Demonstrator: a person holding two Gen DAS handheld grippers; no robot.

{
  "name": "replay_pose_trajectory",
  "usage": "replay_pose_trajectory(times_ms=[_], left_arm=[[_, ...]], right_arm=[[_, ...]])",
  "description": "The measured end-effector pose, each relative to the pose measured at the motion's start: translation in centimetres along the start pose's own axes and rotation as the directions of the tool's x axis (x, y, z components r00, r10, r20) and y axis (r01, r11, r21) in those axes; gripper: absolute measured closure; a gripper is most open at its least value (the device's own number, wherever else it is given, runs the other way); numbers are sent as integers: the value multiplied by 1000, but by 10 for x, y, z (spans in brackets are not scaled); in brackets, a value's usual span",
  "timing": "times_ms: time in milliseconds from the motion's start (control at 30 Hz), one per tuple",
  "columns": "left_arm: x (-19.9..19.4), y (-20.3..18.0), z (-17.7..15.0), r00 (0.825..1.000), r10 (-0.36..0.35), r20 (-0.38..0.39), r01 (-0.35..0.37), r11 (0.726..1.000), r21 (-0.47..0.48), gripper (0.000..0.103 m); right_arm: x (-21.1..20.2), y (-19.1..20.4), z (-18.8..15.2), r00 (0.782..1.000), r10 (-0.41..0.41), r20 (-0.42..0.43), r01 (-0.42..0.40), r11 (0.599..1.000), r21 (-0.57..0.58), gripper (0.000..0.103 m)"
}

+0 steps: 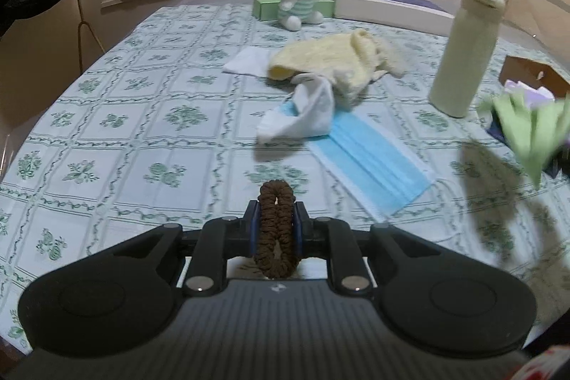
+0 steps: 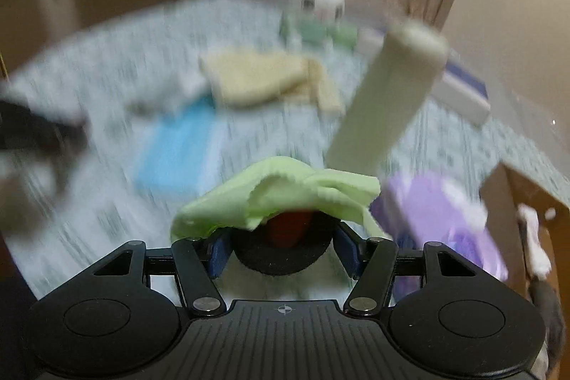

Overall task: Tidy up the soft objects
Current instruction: 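Grasp the brown scrunchie with the left tool while the right tool grasps the black red-centred pad, then carry the scrunchie and black pad over the cardboard box with both tools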

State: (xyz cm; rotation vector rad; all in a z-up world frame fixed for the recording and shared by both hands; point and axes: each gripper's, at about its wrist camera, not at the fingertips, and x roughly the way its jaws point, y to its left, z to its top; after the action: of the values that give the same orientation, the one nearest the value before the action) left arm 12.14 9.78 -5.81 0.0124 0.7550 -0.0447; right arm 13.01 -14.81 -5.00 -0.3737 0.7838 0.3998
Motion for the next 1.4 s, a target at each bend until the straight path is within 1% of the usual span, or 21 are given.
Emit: replay_pose_trajectory(times_ms=[67,100,133,167,200,233,267,333,400,467,500,533,567,600,633,733,767,800,933,1233,1400], left_arm=[[-3,-5,1,1000,-9,4,9,1000,0,86],[-5,-6,1,1000,-11,7,11,1000,2,86],[-7,-8,2,1000,-14,11,14,1000,4,86],[-9,-9,2,1000,-17,13,17,1000,7,86],[-11,-10,2,1000,-19,14,19,1000,9,86],[-11,-11,1,1000,-22,13,22,1000,11,86],[-12,-12,0,1000,-25,11,25,1000,13,86],[-10,-13,-1,1000,-30,4,30,999,16,86],[-11,-15,-1,999,-36,4,36,999,15,86],[-11,-16,-1,999,-36,8,36,999,17,86],[-12,-16,0,999,-36,10,36,999,16,86],[-12,-16,0,999,-37,10,37,999,15,86],[-13,-16,1,999,-39,12,39,999,14,86],[-14,-17,1,999,-41,15,41,999,14,86],[-15,-17,2,999,-43,18,43,999,14,86],[-17,-19,1,998,-53,20,53,999,13,86],[-17,-20,1,998,-58,16,58,998,16,86],[-17,-22,1,998,-63,14,63,998,23,86],[-19,-32,3,997,-76,15,75,996,44,86],[-31,-65,10,994,-105,25,102,990,96,86],[-38,-90,9,990,-142,14,140,984,106,86]], right_arm=[[-18,-3,12,996,29,88,-32,999,32,43],[-22,-2,17,994,33,109,-36,999,20,43],[-21,2,20,995,38,95,-38,999,-7,43],[-14,4,20,998,49,42,-48,998,-28,43],[-4,5,18,997,68,-30,-69,997,-41,43],[2,7,12,994,84,-74,-88,995,-47,43],[4,9,6,991,87,-101,-92,994,-53,43],[3,10,-3,989,92,-118,-98,994,-44,43],[0,9,-7,989,96,-114,-101,994,-34,43],[-6,6,-6,991,101,-85,-103,994,-22,43],[-11,3,-2,992,111,-53,-112,994,-7,43],[-20,-2,5,994,112,1,-112,994,11,43],[-29,-5,11,992,110,65,-112,993,26,43],[-35,-6,16,988,112,103,-116,993,31,43],[-36,-5,19,989,115,91,-117,993,14,43],[-17,-2,8,990,127,-60,-128,992,-19,43],[-14,-2,3,989,116,-87,-118,993,-19,43],[-14,-3,-2,989,112,-97,-113,993,-12,43],[-23,-12,-16,991,107,-85,-105,994,31,43],[-45,-26,-21,994,110,-13,-108,989,103,43],[-59,-34,-31,994,105,6,-105,984,141,43]])
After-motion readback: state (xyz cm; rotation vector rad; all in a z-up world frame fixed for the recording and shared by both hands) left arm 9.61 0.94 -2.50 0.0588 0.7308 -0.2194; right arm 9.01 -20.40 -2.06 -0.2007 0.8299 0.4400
